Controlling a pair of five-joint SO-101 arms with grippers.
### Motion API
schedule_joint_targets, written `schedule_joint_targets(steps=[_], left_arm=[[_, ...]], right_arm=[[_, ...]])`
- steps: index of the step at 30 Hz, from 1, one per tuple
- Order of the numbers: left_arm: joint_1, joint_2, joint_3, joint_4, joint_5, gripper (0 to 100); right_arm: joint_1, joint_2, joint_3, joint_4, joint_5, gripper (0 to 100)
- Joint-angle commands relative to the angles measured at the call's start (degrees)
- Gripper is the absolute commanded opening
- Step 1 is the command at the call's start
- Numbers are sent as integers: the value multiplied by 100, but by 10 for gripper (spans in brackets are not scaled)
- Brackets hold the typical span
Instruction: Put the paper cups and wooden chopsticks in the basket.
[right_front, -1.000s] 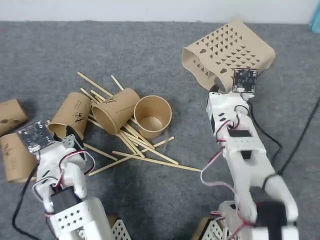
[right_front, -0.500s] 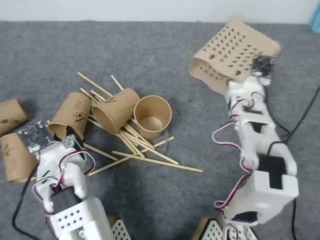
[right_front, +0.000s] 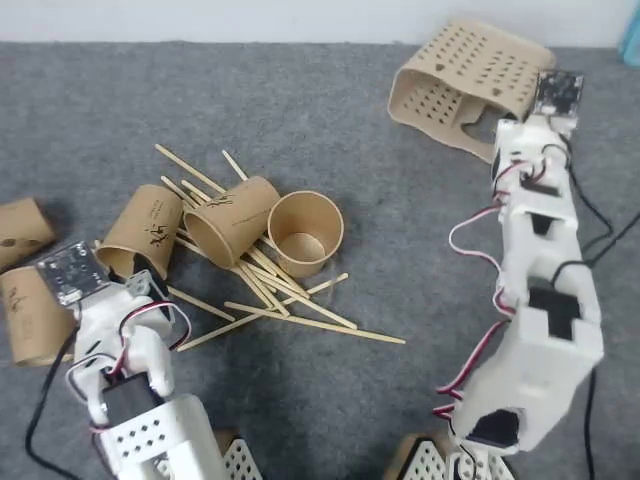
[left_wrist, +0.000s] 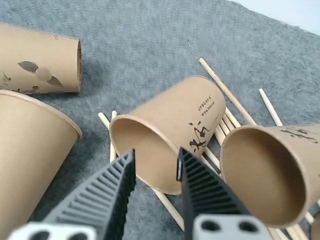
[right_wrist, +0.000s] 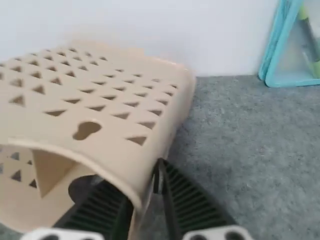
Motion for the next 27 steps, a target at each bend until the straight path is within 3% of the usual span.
schedule_joint_targets(steps=[1, 16, 27], left_arm=[[35, -70, -22, -141, -79, 135], [44, -70, -22, -149, -79, 135], [26, -70, -22, -141, -79, 135]], right_arm=[[110, 312, -1662, 1499, 88, 7], [198, 919, -6549, 7451, -387, 7], [-4, 927, -7174, 10062, 97, 6]])
